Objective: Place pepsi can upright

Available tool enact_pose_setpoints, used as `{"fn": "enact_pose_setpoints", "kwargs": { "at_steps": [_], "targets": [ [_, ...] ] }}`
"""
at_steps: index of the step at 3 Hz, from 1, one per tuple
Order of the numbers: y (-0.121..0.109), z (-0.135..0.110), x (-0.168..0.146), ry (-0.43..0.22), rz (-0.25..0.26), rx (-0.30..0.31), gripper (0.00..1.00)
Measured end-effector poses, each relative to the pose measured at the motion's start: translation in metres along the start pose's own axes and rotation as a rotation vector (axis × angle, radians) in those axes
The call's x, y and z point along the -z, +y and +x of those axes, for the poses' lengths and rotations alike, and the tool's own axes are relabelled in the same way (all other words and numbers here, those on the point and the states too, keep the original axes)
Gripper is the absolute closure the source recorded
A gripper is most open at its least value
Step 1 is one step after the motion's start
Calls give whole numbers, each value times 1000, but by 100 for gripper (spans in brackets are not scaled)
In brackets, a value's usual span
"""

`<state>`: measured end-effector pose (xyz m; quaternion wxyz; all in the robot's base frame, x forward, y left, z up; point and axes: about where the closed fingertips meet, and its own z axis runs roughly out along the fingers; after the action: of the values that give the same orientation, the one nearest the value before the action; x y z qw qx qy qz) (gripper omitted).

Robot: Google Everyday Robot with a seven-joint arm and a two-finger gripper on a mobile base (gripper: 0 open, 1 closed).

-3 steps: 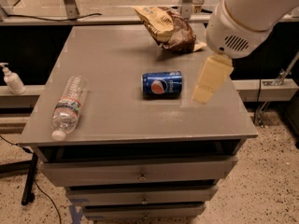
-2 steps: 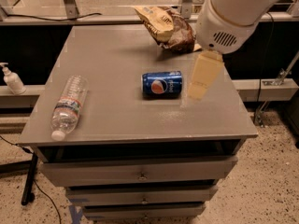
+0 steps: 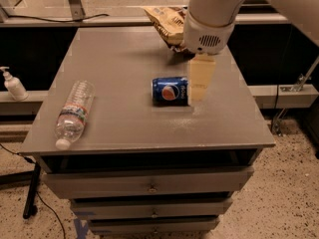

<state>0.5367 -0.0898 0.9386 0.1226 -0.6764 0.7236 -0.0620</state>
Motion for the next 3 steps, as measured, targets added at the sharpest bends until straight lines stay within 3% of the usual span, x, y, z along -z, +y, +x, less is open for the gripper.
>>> {"fn": "enact_pose_setpoints", "kwargs": {
  "at_steps": [2, 3],
  "targets": [
    [-13, -25, -47, 46, -67, 87, 0],
    [-12, -34, -67, 18, -90, 84, 0]
  ]
}}
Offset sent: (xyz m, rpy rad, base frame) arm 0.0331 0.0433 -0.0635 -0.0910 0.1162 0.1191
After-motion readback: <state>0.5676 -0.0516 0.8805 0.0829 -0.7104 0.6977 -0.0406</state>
